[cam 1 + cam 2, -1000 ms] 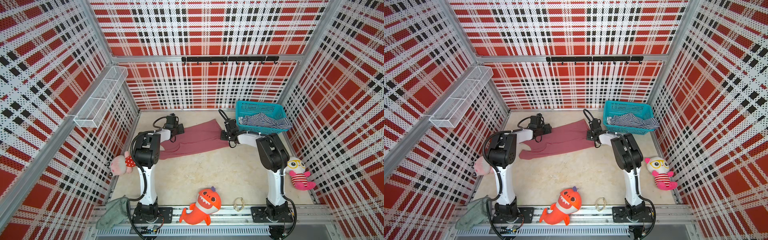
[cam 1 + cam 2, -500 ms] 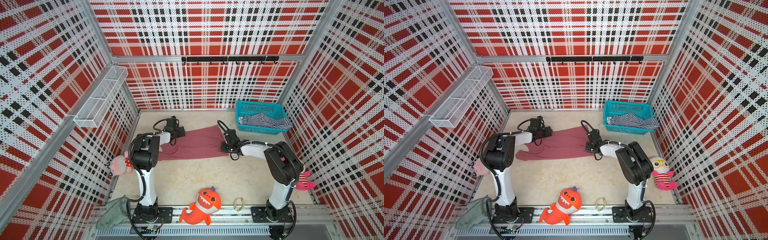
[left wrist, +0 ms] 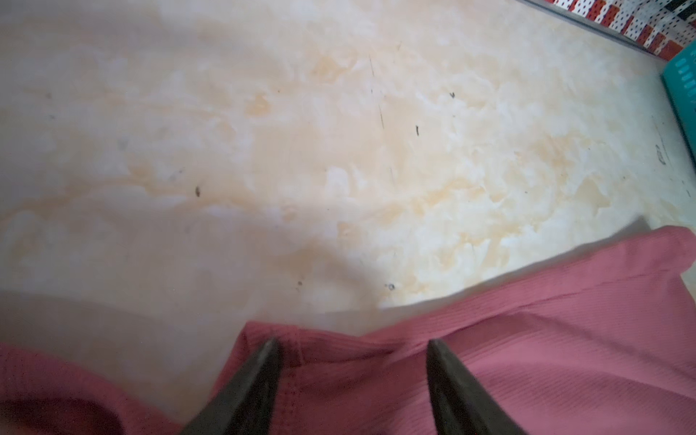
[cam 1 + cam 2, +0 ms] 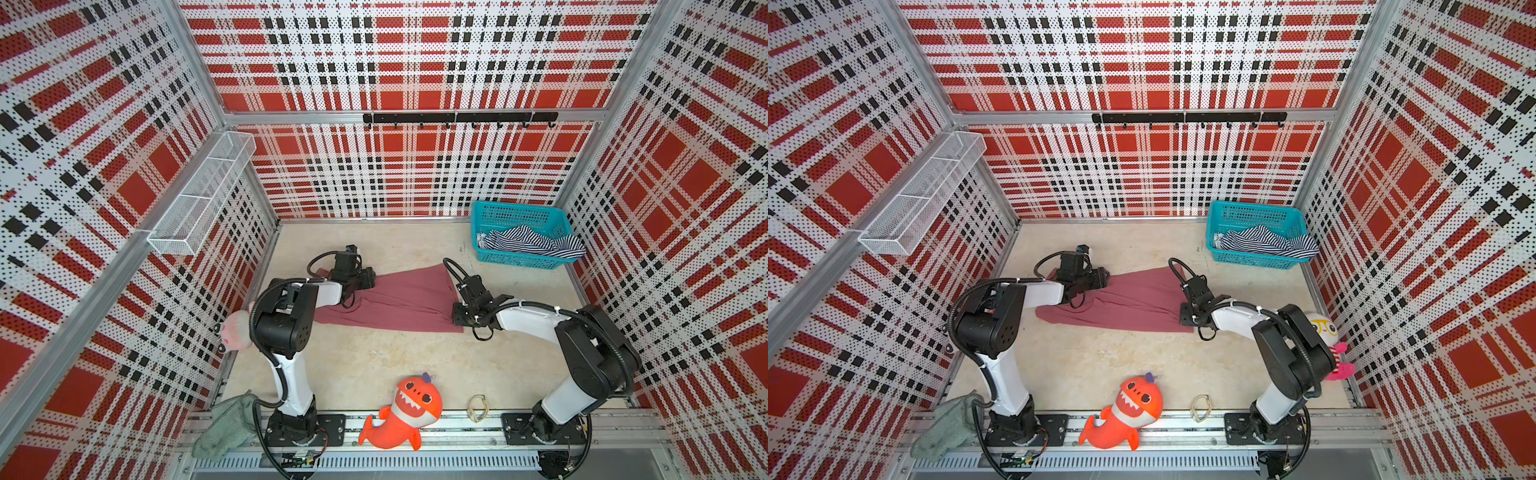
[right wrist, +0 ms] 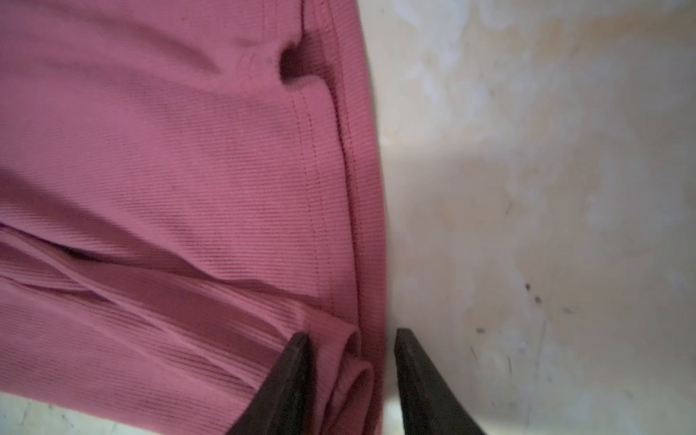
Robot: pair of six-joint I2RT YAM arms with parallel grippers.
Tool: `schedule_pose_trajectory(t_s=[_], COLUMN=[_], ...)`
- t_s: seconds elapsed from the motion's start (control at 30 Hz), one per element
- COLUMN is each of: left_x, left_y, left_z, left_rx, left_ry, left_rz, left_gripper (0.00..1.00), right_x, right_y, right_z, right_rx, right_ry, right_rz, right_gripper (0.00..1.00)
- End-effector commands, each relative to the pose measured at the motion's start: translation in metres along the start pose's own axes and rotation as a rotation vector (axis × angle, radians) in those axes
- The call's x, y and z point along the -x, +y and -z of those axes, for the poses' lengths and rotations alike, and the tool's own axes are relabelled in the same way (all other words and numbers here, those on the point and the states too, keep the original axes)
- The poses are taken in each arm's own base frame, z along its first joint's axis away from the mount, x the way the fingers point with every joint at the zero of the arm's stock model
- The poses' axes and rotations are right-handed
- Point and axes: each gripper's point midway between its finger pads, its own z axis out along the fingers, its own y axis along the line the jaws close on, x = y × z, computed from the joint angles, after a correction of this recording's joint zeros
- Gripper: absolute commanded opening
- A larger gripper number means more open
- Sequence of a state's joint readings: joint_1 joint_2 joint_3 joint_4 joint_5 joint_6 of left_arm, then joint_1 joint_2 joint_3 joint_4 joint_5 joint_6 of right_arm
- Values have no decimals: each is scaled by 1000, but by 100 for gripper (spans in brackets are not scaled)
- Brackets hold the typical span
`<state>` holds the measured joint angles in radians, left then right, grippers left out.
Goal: Fold and stack tank tops
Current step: Move the tank top to the center of the table.
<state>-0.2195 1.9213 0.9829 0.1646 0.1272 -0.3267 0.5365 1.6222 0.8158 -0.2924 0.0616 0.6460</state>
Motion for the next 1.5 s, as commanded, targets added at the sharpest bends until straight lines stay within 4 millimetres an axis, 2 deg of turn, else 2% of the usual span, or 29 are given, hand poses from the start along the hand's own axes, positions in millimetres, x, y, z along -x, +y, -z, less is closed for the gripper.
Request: schedule_pose_trajectory(t_s=[0.0, 0.07, 0.17, 0.23, 0.33, 0.43, 0.6, 0.9, 1.03, 1.23, 1.3, 1.37, 1.47], left_x=[-74, -56, -25, -6, 13, 19, 8, 9, 8, 10, 12, 16, 23], left_y=[37, 41, 41, 35, 30, 28, 31, 38, 42, 44, 45, 44, 46], left_z=[-3, -9, -16, -16, -12, -11, -15, -19, -22, -26, -27, -28, -29], left_rx=[90, 79, 76, 61, 55, 53, 59, 82, 90, 95, 97, 100, 98], left_ry=[275, 245, 189, 157, 130, 127, 153, 150, 155, 154, 154, 145, 134], left_rz=[94, 104, 86, 75, 63, 54, 62, 69, 78, 78, 77, 74, 73], left_gripper=[65, 65, 67, 67, 67, 67, 67, 63, 59, 51, 48, 44, 41], right_x=[-8, 8, 44, 71, 104, 130, 164, 191, 193, 197, 198, 201, 212], right_y=[-12, -5, 12, 24, 31, 32, 39, 63, 58, 48, 47, 45, 43], right_z=[2, -1, -3, 2, 6, -1, -17, -53, -71, -86, -91, -94, -95], right_rx=[-63, -56, -32, -10, 26, 67, 104, 209, 174, 119, 111, 107, 102], right_ry=[44, 18, -48, -103, -173, -209, -239, -232, -204, -184, -175, -179, -201], right_rz=[-8, 3, 26, 57, 96, 115, 151, 194, 182, 175, 175, 172, 161], right_gripper=[41, 41, 42, 42, 43, 43, 40, 39, 40, 38, 33, 18, 6])
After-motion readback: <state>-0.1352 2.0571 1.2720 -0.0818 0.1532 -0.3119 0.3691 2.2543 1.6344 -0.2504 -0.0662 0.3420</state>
